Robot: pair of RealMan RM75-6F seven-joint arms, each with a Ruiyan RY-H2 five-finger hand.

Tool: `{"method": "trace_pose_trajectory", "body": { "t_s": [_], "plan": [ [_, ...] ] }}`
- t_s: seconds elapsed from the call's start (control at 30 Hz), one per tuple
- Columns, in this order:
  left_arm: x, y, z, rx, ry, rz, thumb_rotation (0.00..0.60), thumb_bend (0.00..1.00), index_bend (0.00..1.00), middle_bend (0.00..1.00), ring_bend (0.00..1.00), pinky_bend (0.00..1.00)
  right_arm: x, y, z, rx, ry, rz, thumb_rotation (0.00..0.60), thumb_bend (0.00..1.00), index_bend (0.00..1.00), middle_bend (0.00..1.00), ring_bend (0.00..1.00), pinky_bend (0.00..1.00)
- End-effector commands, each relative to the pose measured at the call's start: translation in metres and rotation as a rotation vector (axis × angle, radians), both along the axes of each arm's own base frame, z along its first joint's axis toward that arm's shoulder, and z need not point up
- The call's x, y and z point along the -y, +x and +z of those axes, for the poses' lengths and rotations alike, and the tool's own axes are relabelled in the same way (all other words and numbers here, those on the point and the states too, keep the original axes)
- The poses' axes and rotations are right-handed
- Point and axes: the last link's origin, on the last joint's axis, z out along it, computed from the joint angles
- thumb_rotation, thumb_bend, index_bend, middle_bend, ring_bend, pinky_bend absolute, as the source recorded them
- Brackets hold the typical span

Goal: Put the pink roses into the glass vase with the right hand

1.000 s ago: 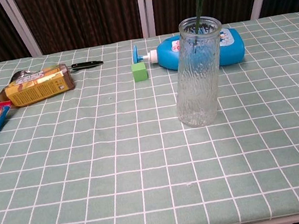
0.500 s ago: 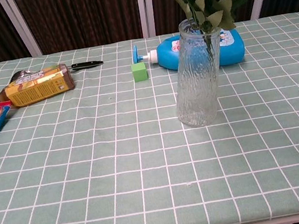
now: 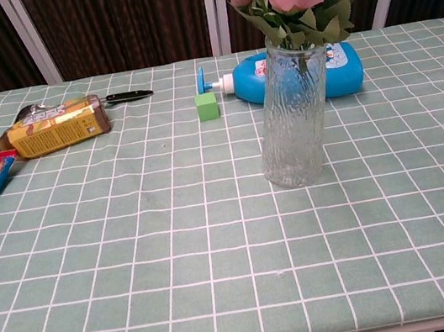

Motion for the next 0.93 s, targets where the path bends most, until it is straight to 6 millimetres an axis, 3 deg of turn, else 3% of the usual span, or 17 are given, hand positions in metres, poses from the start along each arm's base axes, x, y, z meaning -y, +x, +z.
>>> {"method": "trace_pose_trajectory", "body": {
  "t_s": [0.03,0.2,0.37,0.47,0.67,0.8,0.93],
  "plan": [
    [0.0,0.001,0.001,-0.001,0.001,-0.002,0.6,0.22,0.19,0.14,0.12,0.24,-0.017,-0.029,0.023,-0.186,-0.219,0.068,0.6,0.0,0.0,0.05,0.0,0.0],
    [-0.002,0.004,0.001,0.007,0.014,-0.015,0.6,0.22,0.19,0.14,0.12,0.24,-0.048,-0.092,0.025,-0.541,-0.455,0.042,0.6,0.0,0.0,0.07,0.0,0.0],
    [-0.004,0.006,0.001,0.024,0.014,-0.016,0.6,0.22,0.19,0.14,0.12,0.23,-0.092,-0.156,0.034,-0.941,-0.67,0.002,0.6,0.08,0.0,0.05,0.0,0.0],
    [-0.005,0.006,-0.001,0.024,0.002,-0.017,0.6,0.22,0.19,0.14,0.12,0.23,-0.118,-0.184,0.029,-1.048,-0.694,-0.061,0.6,0.09,0.0,0.03,0.0,0.0],
    [-0.002,0.007,-0.003,0.023,0.007,-0.025,0.6,0.22,0.19,0.14,0.12,0.23,-0.148,-0.215,0.022,-1.034,-0.689,-0.142,0.6,0.09,0.0,0.02,0.0,0.0],
    [0.0,0.006,-0.003,0.019,0.004,-0.022,0.6,0.22,0.19,0.14,0.12,0.23,-0.152,-0.225,0.018,-1.025,-0.654,-0.152,0.6,0.09,0.0,0.02,0.0,0.0],
    [0.002,0.006,-0.002,0.021,0.006,-0.017,0.6,0.22,0.19,0.14,0.12,0.23,-0.15,-0.223,0.017,-1.017,-0.652,-0.129,0.6,0.09,0.0,0.02,0.0,0.0]
  ]
}}
